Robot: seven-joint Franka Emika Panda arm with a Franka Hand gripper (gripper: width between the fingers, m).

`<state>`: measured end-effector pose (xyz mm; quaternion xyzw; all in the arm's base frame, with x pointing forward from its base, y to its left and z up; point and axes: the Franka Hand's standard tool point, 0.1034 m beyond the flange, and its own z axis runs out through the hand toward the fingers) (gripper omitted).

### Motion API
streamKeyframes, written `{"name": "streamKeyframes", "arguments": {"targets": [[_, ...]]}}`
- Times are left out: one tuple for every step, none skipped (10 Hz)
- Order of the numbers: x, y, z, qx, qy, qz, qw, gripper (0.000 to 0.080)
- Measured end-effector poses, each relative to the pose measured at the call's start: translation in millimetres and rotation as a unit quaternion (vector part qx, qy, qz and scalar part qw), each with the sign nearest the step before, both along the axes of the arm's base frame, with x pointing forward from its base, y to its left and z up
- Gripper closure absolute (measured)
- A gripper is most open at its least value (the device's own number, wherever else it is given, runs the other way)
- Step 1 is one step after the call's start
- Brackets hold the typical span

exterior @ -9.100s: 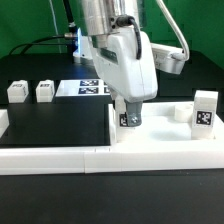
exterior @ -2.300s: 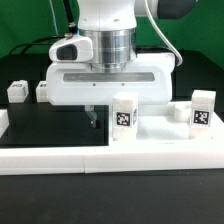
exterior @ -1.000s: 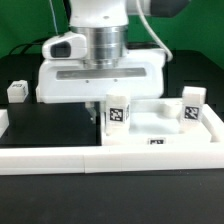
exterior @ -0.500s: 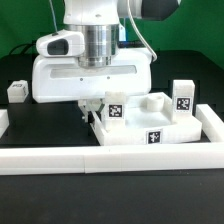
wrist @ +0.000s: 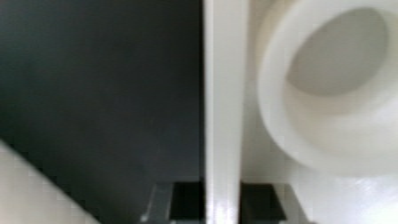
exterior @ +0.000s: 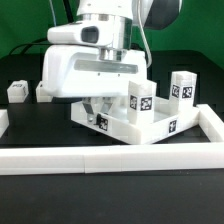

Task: Assemble square table

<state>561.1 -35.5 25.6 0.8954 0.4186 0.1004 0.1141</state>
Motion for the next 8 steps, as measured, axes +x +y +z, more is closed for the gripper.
{"name": "streamKeyframes", "arguments": {"targets": [[0.4,0.0,0.2,-0.003,0.001,0.010,1.000,0.0718],[1.2,-3.2,0.5,-0.021,0.008,0.067,0.997,0.0717],[1.4,-17.7,0.1,-0.054,0.023,0.168,0.984,0.0715],[5.9,-21.3,-0.9,-0.085,0.026,0.275,0.957,0.0715],[8.7,-13.0,-3.7,-0.100,0.021,0.339,0.935,0.0715],[7.9,-13.9,-3.6,-0.109,0.026,0.368,0.923,0.0711],[7.7,-14.5,-3.3,-0.115,0.028,0.386,0.915,0.0711],[6.7,-13.2,-4.1,-0.123,0.032,0.415,0.901,0.0711]]}}
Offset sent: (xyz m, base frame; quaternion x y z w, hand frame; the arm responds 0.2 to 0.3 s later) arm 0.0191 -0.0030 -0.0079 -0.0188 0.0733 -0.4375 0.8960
